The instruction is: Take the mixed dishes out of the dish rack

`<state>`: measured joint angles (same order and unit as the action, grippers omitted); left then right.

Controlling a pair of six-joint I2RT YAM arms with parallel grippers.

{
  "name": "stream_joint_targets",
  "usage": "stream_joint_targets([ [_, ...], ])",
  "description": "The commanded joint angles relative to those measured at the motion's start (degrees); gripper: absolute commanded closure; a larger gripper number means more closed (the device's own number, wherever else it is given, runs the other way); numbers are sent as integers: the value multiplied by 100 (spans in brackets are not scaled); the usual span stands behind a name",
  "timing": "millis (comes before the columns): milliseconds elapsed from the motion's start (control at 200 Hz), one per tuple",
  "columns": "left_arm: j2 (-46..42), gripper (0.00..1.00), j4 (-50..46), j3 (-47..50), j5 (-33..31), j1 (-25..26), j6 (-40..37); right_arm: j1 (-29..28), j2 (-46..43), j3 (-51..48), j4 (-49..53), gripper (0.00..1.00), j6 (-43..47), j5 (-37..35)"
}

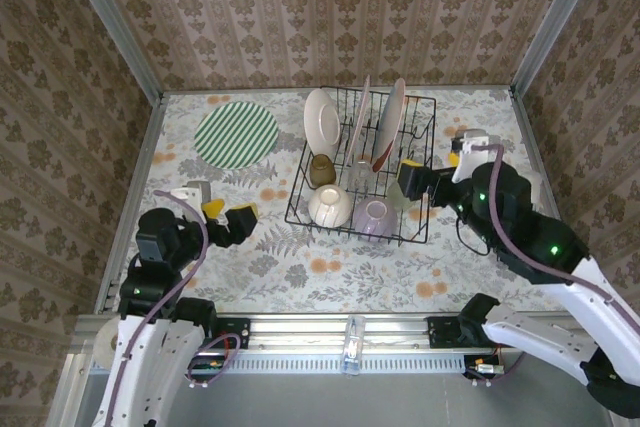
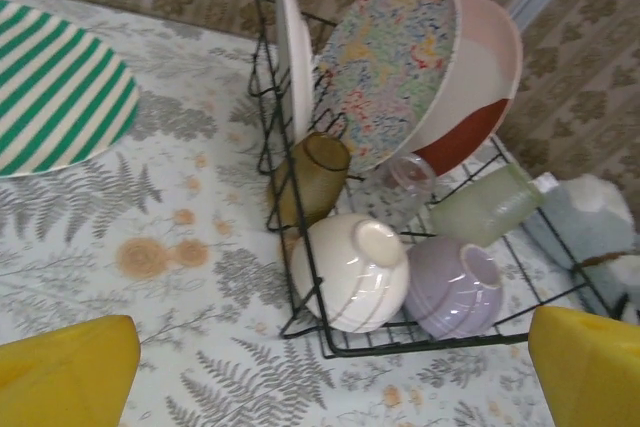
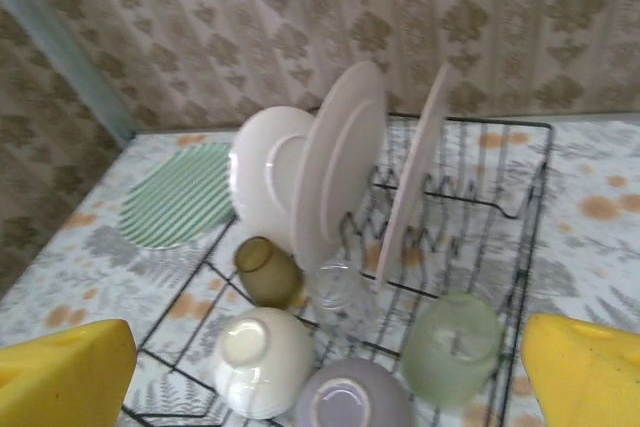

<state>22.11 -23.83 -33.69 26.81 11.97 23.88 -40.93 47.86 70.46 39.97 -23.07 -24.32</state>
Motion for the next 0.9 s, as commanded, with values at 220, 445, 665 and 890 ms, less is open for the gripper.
stream_joint_targets([
  [220,-121,0,793,169,856,16,438,513,2139,1643,1498,7,-691,-504],
  [445,-155,0,1012,201,1263,-37,522,1124,3393,2230,1427,17,-966,8],
  [665,-216,0,952,208,1180,74,495,1409,4346,2737,1470,23,-1085,184],
  [890,-206,0,891,182,1126,87,444,1681,4912,2963,1373,34,-1128,363],
])
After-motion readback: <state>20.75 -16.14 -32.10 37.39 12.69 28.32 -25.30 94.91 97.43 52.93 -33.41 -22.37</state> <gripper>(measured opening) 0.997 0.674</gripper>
